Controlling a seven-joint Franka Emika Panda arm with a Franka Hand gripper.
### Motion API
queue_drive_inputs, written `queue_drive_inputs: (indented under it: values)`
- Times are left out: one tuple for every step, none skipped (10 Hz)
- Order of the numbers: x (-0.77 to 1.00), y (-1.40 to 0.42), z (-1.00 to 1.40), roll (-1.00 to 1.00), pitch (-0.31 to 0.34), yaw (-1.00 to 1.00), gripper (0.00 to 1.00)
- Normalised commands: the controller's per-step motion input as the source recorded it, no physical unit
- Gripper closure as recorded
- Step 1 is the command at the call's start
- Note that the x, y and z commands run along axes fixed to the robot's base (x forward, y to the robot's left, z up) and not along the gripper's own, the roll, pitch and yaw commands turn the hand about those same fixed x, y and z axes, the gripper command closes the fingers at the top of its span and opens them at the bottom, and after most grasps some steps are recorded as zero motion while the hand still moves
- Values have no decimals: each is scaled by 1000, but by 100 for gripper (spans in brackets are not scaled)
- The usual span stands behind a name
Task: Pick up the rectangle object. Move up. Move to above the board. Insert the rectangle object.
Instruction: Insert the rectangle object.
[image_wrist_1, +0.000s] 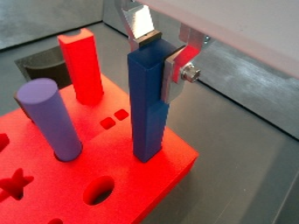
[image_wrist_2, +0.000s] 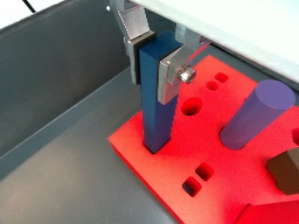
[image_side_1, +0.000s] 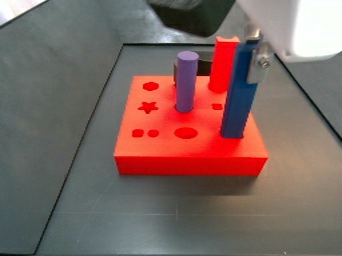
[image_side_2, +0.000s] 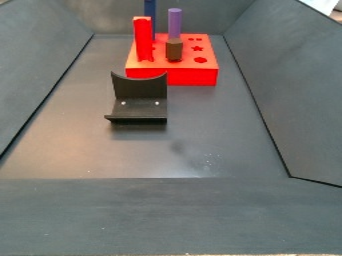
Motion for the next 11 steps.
queue_drive_inputs:
  values:
    - [351, 0, -354, -69, 0, 0, 100]
    - [317, 0, -417, -76, -16, -3, 100]
    - [200, 0, -400, -11, -26, 0, 100]
    - [123, -3, -294, 0, -13, -6, 100]
    - [126, 0, -286, 0, -1, -29, 100]
    - [54, 0, -297, 0, -17, -17, 100]
    - [51, -3, -340, 0, 0, 0, 100]
    - [63, -23, -483, 57, 0, 0, 100]
    - [0, -49, -163, 1, -16, 0, 100]
    - [0, 0, 0, -9, -11, 0, 100]
    - [0, 0, 0, 0, 0, 0, 100]
